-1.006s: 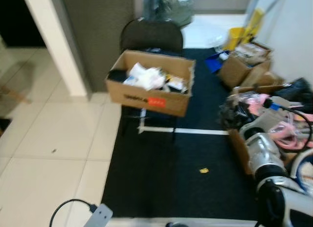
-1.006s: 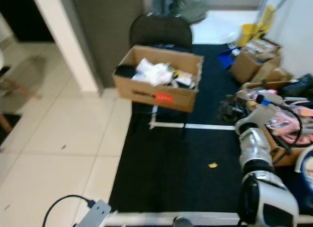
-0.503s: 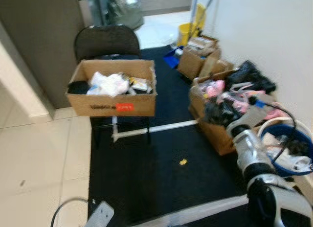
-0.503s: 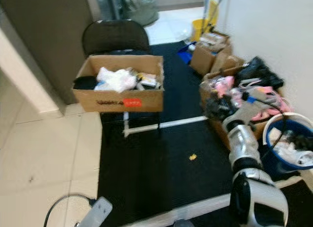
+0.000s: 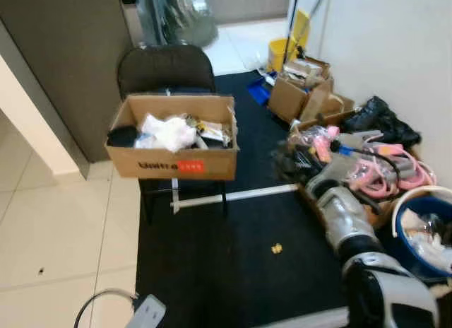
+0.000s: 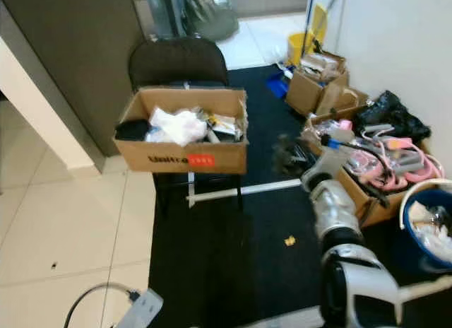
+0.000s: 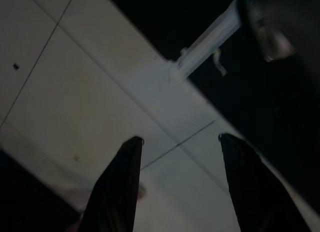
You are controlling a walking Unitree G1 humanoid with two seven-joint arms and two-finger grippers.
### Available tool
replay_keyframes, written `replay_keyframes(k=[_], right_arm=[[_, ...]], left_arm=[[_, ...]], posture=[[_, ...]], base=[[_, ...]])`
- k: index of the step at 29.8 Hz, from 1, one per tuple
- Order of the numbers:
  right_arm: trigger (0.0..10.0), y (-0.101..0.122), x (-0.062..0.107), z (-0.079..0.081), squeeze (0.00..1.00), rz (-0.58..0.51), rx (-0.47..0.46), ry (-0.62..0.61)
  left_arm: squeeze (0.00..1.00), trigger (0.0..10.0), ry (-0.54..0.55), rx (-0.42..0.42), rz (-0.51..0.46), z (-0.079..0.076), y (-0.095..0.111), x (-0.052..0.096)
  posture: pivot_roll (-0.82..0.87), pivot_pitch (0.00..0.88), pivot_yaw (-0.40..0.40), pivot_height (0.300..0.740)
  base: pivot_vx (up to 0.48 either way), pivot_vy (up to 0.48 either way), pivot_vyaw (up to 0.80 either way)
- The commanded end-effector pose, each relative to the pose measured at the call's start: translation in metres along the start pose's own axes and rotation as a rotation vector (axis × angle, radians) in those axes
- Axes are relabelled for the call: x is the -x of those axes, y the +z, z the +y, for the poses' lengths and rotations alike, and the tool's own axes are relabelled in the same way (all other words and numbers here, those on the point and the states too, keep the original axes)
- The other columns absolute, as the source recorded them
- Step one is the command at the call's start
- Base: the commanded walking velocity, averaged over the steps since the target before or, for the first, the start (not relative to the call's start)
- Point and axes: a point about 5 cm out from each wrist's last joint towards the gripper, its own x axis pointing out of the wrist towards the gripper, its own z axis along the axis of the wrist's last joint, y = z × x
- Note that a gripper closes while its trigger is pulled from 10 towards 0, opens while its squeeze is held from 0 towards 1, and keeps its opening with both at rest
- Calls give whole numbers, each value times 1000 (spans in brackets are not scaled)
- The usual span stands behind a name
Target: Picking trash to rubbish bin
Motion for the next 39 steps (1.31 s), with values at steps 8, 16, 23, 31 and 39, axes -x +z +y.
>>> replay_keyframes(k=[8, 16, 23, 31, 39], right_arm=[[10000, 5, 5, -10, 0, -24, 5, -25], [10000, 10, -4, 23, 0, -89, -25, 175], [10000, 7, -12, 68, 0, -88, -20, 374], [10000, -11, -11, 99, 0, -18, 37, 500], [10000, -26, -4, 110, 0, 69, 109, 562]], left_arm=[[0, 10000, -3, 0, -23, 0, 6, 0], [0, 10000, -4, -5, -22, 0, 6, 0], [0, 10000, -5, -8, -21, 0, 6, 0], [0, 10000, -5, -7, -24, -1, 7, -1], [0, 10000, 14, -11, -5, -1, 4, 0]], posture=[[13, 69, 70, 740], [13, 69, 70, 740], [13, 69, 70, 740], [17, 62, 56, 740], [14, 66, 58, 740]], base=[[442, 0, -300], [442, 0, 0], [442, 0, 0], [442, 0, 298], [245, 0, 676]])
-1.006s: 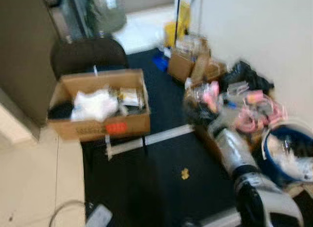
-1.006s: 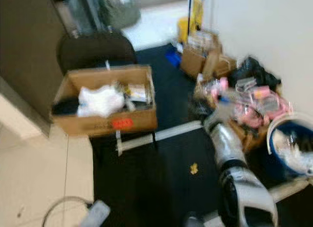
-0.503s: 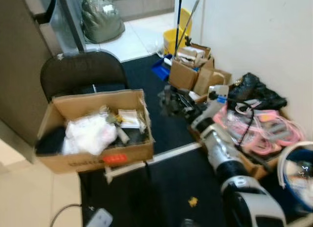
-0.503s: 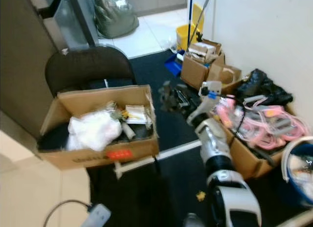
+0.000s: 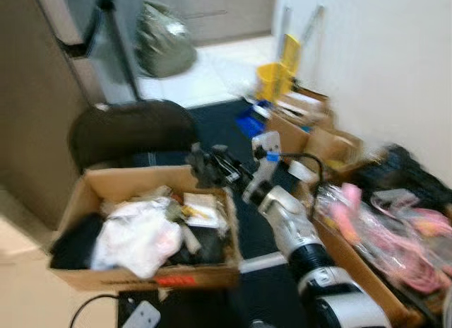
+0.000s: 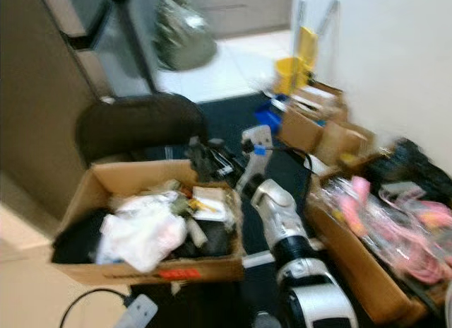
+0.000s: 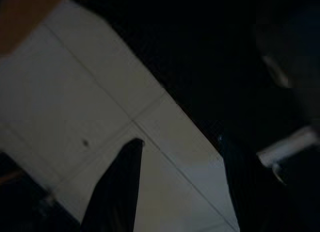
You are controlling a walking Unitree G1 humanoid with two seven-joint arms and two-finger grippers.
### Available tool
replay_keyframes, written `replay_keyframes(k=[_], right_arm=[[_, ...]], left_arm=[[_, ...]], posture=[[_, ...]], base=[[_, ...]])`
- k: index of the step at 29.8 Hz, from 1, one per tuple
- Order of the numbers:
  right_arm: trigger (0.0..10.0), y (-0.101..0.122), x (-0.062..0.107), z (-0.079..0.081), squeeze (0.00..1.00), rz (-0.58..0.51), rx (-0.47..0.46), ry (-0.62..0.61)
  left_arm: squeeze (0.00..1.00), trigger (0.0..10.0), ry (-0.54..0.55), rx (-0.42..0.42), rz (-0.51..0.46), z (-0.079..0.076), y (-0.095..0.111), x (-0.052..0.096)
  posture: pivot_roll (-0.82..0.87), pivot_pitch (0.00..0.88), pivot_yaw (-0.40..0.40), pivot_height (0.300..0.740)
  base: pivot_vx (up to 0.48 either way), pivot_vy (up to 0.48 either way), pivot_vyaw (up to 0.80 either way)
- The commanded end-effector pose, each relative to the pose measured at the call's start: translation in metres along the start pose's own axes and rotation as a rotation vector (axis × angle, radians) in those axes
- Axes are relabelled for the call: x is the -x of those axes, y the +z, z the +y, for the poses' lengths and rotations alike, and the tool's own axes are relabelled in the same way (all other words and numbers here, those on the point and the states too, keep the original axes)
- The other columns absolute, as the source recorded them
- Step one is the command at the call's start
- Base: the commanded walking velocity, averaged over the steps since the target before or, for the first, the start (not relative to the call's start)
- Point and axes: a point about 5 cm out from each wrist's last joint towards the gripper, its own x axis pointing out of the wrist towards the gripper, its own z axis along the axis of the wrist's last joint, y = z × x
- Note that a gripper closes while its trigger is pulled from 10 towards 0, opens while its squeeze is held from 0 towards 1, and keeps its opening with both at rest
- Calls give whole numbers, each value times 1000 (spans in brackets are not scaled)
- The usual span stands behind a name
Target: Picking trash to rubbish bin
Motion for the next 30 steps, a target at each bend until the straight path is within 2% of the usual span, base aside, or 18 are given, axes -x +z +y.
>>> replay_keyframes(k=[1, 6, 10, 12, 16, 17, 18, 22, 30], right_arm=[[10000, -4, -4, 10, 0, 29, 23, 44], [10000, -24, -3, 24, 0, 166, 149, 103], [10000, -28, -5, 25, 0, 191, 148, 71], [10000, -30, -7, 19, 0, 217, 167, -18], [10000, -28, -6, 12, 0, 217, 143, -73], [10000, -29, -5, 13, 584, 223, 150, -53], [10000, -29, -5, 14, 1000, 220, 148, -42], [10000, -27, -5, 18, 1000, 202, 151, -2], [10000, -19, -7, 25, 1000, 124, 81, 70]], left_arm=[[0, 10000, 9, -5, 28, 2, -8, 1], [0, 10000, 4, -2, 30, 1, -8, 1], [0, 10000, 1, -1, 29, 0, -8, 1], [0, 10000, -1, 0, 27, -1, -8, 1], [0, 10000, 0, 0, 27, -1, -7, 1], [0, 10000, 1, 1, 28, -1, -8, 1], [0, 10000, 1, 1, 28, -1, -8, 1], [0, 10000, 1, -1, 31, -1, -9, 1], [0, 10000, -2, -8, 31, -2, -9, 1]], posture=[[14, 66, 58, 740], [9, 71, 60, 740], [9, 71, 60, 740], [14, 71, 59, 740], [16, 70, 60, 740], [16, 70, 60, 740], [16, 70, 60, 740], [16, 70, 60, 740], [14, 68, 62, 740]], base=[[0, 0, 0], [0, 0, 0], [0, 0, 0], [0, 0, 0], [0, 0, 0], [0, 0, 0], [0, 0, 0], [0, 0, 0], [0, 0, 0]])
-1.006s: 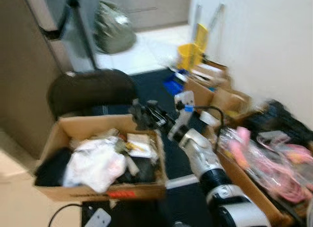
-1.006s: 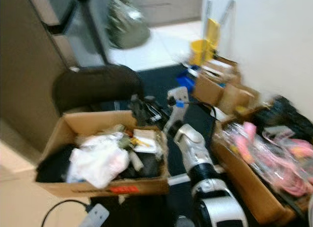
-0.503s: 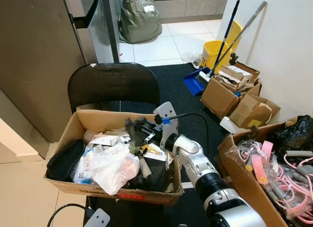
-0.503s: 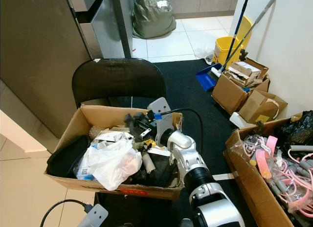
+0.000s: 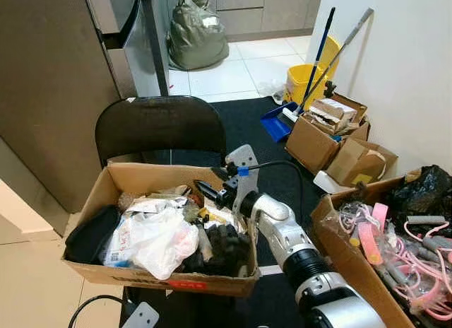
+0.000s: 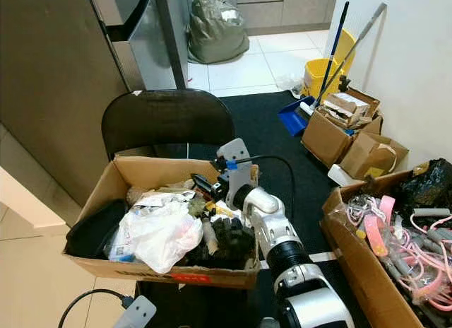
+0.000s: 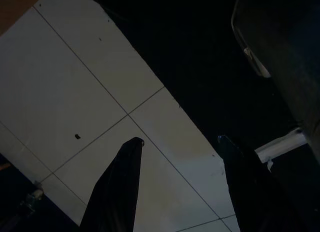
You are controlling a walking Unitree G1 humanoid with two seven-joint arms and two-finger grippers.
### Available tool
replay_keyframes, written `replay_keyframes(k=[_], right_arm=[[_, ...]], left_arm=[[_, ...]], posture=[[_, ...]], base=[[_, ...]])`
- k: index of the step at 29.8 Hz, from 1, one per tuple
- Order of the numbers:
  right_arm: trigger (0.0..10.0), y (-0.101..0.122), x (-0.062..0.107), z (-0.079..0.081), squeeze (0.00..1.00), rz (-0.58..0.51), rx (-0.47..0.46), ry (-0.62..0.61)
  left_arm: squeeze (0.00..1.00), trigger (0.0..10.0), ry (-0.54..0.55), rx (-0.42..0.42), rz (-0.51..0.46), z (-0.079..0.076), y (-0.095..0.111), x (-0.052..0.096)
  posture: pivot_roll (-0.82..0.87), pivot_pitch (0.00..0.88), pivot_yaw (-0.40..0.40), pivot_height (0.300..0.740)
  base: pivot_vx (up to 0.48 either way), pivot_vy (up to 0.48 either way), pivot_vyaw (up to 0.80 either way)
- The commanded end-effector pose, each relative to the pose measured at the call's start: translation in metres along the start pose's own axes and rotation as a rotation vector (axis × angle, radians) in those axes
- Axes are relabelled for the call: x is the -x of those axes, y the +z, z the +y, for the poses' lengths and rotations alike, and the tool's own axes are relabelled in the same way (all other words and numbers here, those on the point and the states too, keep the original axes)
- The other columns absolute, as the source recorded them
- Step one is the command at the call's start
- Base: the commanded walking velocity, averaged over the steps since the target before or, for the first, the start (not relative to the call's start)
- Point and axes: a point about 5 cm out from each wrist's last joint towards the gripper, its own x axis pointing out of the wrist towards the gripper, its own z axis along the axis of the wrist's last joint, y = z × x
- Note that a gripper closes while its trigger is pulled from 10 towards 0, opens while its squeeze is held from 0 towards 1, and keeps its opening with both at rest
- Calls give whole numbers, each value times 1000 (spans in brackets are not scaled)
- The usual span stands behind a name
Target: Picking trash to rubbish bin
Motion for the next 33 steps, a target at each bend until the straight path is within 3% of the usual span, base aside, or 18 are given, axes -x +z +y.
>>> replay_keyframes(k=[1, 4, 5, 6, 11, 18, 19, 21, 25, 27, 33], right_arm=[[10000, -1, 2, 1, 1000, -11, -30, 8], [10000, 7, 6, -6, 1000, -64, -85, 17], [10000, 10, 9, -9, 839, -91, -122, 30], [10000, 13, 12, -11, 4, -114, -155, 52], [10000, 14, 39, -6, 0, -117, -217, 300], [10000, 14, 39, -6, 0, -117, -217, 300], [10000, 12, 44, -4, 0, -101, -216, 342], [10000, 2, 78, -13, 0, -47, -243, 387], [10000, -3, 94, -21, 0, -25, -259, 372], [10000, -10, 108, -34, 0, -5, -290, 286], [10000, -17, 129, -39, 0, 23, -339, 252]], left_arm=[[0, 10000, -8, -9, 21, -3, -6, 0], [0, 10000, -4, -9, 21, -3, -5, 0], [0, 10000, -2, -9, 21, -3, -5, 0], [0, 10000, -1, -9, 22, -3, -5, 0], [0, 10000, 3, -13, 28, -2, -6, 0], [0, 10000, 3, -13, 28, -2, -6, 0], [0, 10000, 4, -13, 28, -2, -6, 0], [0, 10000, 5, -3, 39, -3, -8, 0], [0, 10000, 5, -2, 44, -3, -9, 1], [0, 10000, 6, -10, 44, -2, -10, 1], [0, 10000, 10, -21, 47, 0, -10, 1]], posture=[[14, 68, 62, 740], [14, 68, 62, 740], [14, 68, 62, 740], [14, 68, 62, 740], [10, 69, 66, 740], [10, 69, 66, 740], [10, 69, 66, 740], [7, 74, 68, 740], [3, 74, 73, 740], [3, 74, 73, 740], [1, 70, 76, 740]], base=[[0, 0, 0], [0, 0, 0], [0, 0, 0], [0, 0, 0], [0, 0, 0], [0, 0, 0], [0, 0, 0], [-386, 0, 0], [-405, 0, 0], [-411, 0, 0], [-406, 0, 0]])
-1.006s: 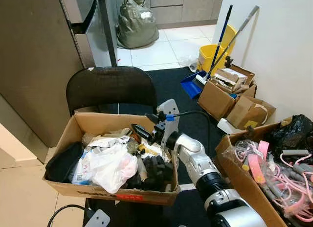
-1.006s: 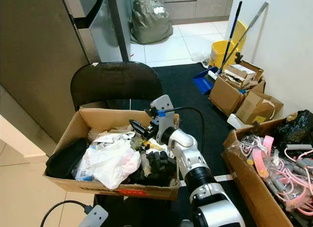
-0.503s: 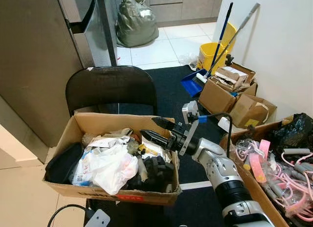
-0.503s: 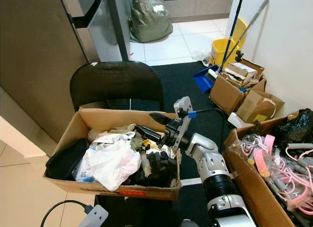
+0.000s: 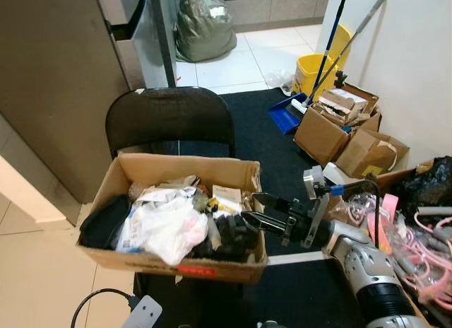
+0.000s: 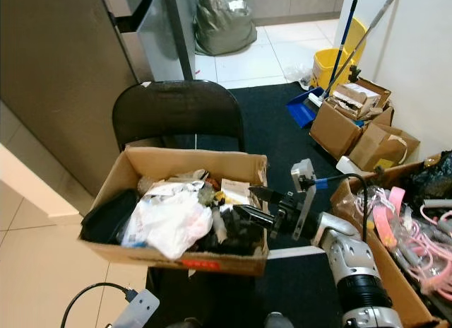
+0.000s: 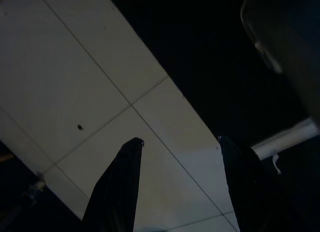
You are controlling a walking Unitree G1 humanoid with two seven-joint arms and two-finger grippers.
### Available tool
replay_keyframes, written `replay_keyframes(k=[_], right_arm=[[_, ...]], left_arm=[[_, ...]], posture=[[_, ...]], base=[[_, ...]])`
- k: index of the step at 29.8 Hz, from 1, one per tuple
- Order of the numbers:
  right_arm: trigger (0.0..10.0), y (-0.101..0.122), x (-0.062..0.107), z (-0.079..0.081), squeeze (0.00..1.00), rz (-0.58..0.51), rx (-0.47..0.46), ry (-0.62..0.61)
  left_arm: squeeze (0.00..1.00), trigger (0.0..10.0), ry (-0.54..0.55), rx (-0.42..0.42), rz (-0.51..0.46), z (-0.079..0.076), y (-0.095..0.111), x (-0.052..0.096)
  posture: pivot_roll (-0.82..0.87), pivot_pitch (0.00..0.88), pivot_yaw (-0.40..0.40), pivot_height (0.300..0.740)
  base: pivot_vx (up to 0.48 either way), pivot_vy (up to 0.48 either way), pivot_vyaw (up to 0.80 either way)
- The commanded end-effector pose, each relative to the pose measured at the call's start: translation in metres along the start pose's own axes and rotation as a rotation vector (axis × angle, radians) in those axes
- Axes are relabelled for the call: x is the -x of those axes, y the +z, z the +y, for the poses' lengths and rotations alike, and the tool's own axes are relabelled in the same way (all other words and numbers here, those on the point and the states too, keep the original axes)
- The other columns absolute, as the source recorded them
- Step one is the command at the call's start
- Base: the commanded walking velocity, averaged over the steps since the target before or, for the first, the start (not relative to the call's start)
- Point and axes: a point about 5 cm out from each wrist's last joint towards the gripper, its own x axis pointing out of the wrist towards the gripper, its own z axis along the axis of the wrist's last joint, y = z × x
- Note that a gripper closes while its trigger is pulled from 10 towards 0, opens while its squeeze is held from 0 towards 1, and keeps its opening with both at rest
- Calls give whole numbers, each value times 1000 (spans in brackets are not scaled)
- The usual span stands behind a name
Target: Picking trash to rubbish bin
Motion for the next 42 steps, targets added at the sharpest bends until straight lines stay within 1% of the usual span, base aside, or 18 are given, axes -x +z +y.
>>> replay_keyframes(k=[1, 4, 8, 12, 13, 18, 20, 21, 22, 24, 25, 28, 29, 32, 33, 37, 41, 42], right_arm=[[10000, -7, 9, 2, 0, 7, -45, -5], [10000, -11, 15, 1, 0, 25, -56, -29], [10000, -30, 26, -7, 0, 122, -78, -121], [10000, -50, 39, -20, 0, 216, -103, -282], [10000, -50, 39, -20, 0, 216, -103, -282], [10000, -85, 65, -36, 0, 328, -178, -630], [10000, -89, 69, -36, 0, 343, -189, -672], [10000, -106, 80, -35, 0, 389, -225, -794], [10000, -113, 85, -34, 0, 410, -239, -847], [10000, -118, 88, -33, 0, 424, -247, -881], [10000, -133, 100, -28, 0, 487, -278, -988], [10000, -156, 111, -15, 0, 559, -338, -1079], [10000, -156, 111, -15, 0, 559, -338, -1079], [10000, -180, 119, 2, 0, 637, -388, -1138], [10000, -180, 119, 2, 0, 637, -388, -1138], [10000, -205, 121, 22, 0, 745, -412, -1162], [10000, -218, 124, 35, 0, 863, -373, -1140], [10000, -218, 124, 35, 0, 863, -373, -1140]], left_arm=[[0, 10000, -6, -17, 42, -2, -13, 1], [0, 10000, -7, -22, 42, -1, -13, 1], [0, 10000, -11, -29, 39, -2, -11, 1], [0, 10000, -12, -29, 37, -3, -10, 1], [0, 10000, -12, -29, 37, -3, -10, 1], [0, 10000, -14, -26, 38, -4, -11, 1], [0, 10000, -14, -26, 38, -4, -11, 1], [0, 10000, -16, -24, 41, -4, -12, 1], [0, 10000, -16, -24, 41, -5, -12, 1], [0, 10000, -17, -24, 42, -5, -12, 1], [0, 10000, -17, -23, 42, -5, -12, 1], [0, 10000, -19, -22, 42, -6, -12, 1], [0, 10000, -19, -22, 42, -6, -12, 1], [0, 10000, -20, -23, 41, -6, -12, 1], [0, 10000, -20, -23, 41, -6, -12, 1], [0, 10000, -19, -26, 38, -6, -11, 1], [0, 10000, -18, -31, 38, -4, -11, 1], [0, 10000, -18, -31, 38, -4, -11, 1]], posture=[[1, 70, 76, 740], [1, 70, 76, 740], [-8, 67, 78, 740], [-11, 68, 75, 740], [-11, 68, 75, 740], [-9, 71, 73, 740], [-9, 71, 73, 740], [-7, 76, 73, 740], [-7, 76, 73, 740], [-7, 76, 73, 740], [-7, 76, 73, 740], [-7, 76, 73, 740], [-7, 76, 73, 740], [-7, 76, 73, 740], [-7, 76, 73, 740], [-3, 80, 76, 740], [-4, 79, 82, 740], [-4, 79, 82, 740]], base=[[-401, 0, 0], [-394, 0, 0], [-394, 0, 0], [-386, 0, 0], [-386, 0, 0], [-385, 0, 0], [-386, 0, 0], [-386, 0, 0], [-379, 0, 0], [-379, 0, 0], [-382, 0, 0], [-381, 0, 0], [-379, 0, 0], [-377, 0, 0], [-375, 0, 0], [-369, 0, 0], [-366, 0, 0], [-364, 0, 0]])
